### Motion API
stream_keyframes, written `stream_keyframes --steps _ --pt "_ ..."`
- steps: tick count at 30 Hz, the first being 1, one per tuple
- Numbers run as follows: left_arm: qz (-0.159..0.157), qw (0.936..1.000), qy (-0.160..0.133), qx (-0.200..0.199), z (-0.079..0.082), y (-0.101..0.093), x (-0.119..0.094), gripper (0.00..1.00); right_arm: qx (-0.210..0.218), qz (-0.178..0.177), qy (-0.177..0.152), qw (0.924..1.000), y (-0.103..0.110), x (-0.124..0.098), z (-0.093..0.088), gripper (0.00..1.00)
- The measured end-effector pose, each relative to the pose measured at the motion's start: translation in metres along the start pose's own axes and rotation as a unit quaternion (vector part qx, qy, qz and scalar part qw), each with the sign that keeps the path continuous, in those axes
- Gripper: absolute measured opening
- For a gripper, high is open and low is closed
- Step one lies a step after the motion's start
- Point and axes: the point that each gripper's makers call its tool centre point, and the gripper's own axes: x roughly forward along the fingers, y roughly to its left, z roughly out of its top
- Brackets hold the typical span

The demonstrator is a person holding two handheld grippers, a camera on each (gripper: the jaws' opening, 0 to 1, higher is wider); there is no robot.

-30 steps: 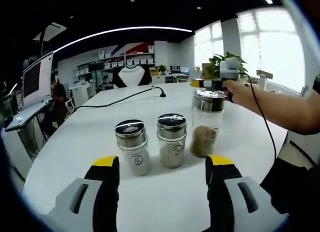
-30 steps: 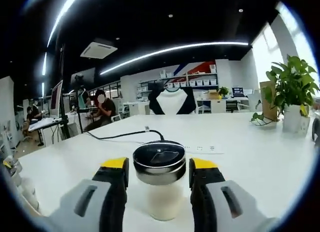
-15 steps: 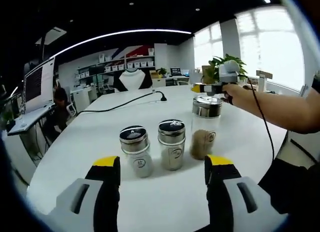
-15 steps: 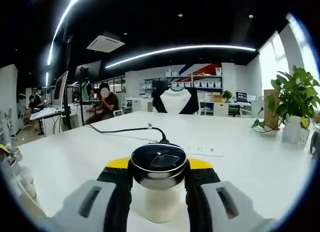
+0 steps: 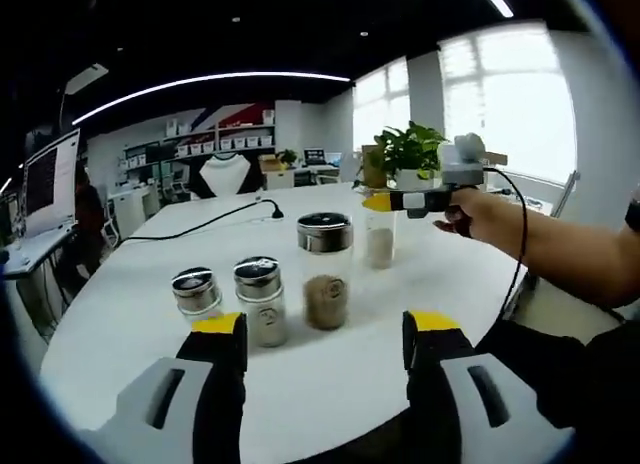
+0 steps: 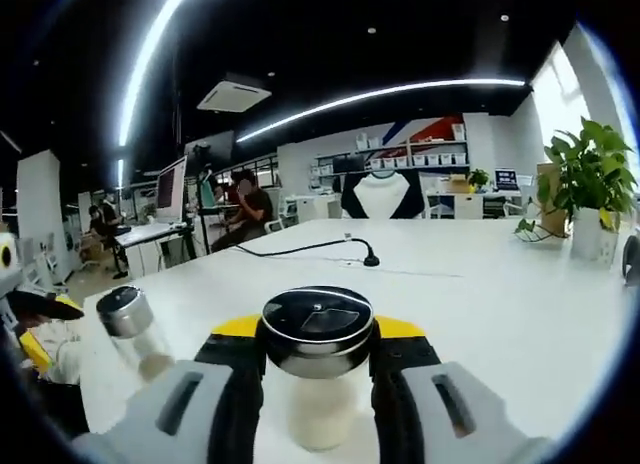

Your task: Rotate the seasoning bottle until the label or dispensing opening points toward the visible target arrow and the bottle remains upright within the marked orientation range

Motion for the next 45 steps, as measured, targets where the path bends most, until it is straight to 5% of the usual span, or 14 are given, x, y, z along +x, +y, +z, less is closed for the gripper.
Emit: stream_keyframes --steps 8,12,20,26,32,41,45 --pt "-0.112 0.9936 0.010 0.002 0.004 -0.064 0.026 0.69 0.035 0.093 -0.017 0.9949 0.083 -0.053 0.011 0.38" --pt "-0.121 0.9925 0.003 0.014 0.015 -0.069 0.035 0.70 0.049 0.165 -0.016 0.9849 0.137 -0.075 0.024 0.38" --pt "-0.141 0.9893 -0.027 0.022 0.044 -0.074 0.041 0.70 0.047 0.239 -0.026 0.9696 0.186 -0.087 0.048 0.38" --pt "-0.151 0.9860 -0.056 0.045 0.055 -0.076 0.035 0.56 0.041 0.279 -0.020 0.9591 0.206 -0.087 0.051 0.38" --pt "-0.150 0.9865 -0.061 0.023 0.060 -0.073 0.036 0.51 0.025 0.284 -0.019 0.9584 0.207 -0.089 0.051 0.38" --pt "-0.123 0.9873 -0.098 0.021 0.073 -0.071 0.036 0.49 0.009 0.265 -0.047 0.9631 0.203 -0.091 0.062 0.39" --pt "-0.102 0.9881 -0.114 0.014 0.080 -0.065 0.035 0.47 -0.017 0.222 -0.066 0.9727 0.201 -0.087 0.066 0.39"
